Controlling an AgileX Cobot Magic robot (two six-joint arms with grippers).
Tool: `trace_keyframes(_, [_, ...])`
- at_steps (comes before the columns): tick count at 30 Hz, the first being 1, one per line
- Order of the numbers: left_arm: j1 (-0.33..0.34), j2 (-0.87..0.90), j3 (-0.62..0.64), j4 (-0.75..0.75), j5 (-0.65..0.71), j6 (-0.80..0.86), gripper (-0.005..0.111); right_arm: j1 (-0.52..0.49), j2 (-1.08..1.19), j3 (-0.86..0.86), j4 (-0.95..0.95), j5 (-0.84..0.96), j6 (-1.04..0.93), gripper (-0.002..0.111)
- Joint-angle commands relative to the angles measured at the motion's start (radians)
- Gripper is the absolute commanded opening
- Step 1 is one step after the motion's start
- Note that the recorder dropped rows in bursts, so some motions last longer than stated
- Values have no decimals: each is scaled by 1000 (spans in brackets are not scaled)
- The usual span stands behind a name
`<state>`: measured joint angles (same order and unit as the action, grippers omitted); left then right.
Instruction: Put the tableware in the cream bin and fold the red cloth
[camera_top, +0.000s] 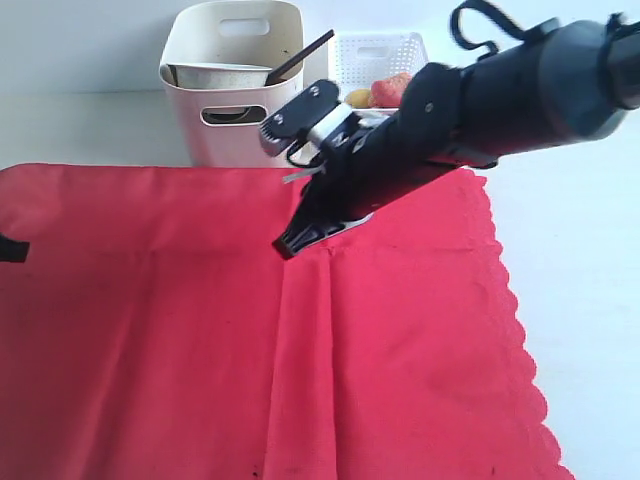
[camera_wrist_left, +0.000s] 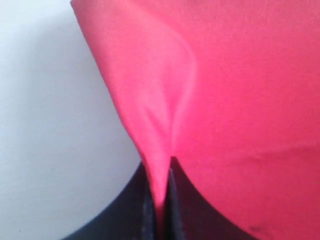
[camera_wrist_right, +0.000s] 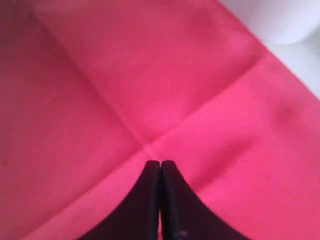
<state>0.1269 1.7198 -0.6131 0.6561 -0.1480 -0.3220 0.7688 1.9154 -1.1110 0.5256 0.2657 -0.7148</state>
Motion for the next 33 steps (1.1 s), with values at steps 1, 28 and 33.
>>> trace_keyframes(1, [2, -50, -6, -17, 8, -44, 0, 84, 61, -43, 0, 3, -18, 0])
trace_keyframes(28, [-429, -358, -6, -6, 69, -107, 0, 127, 123, -174, -118, 201, -53, 0])
trace_keyframes(33, [-497, -364, -6, -10, 79, -110, 0, 87, -87, -164, -455, 224, 386, 0])
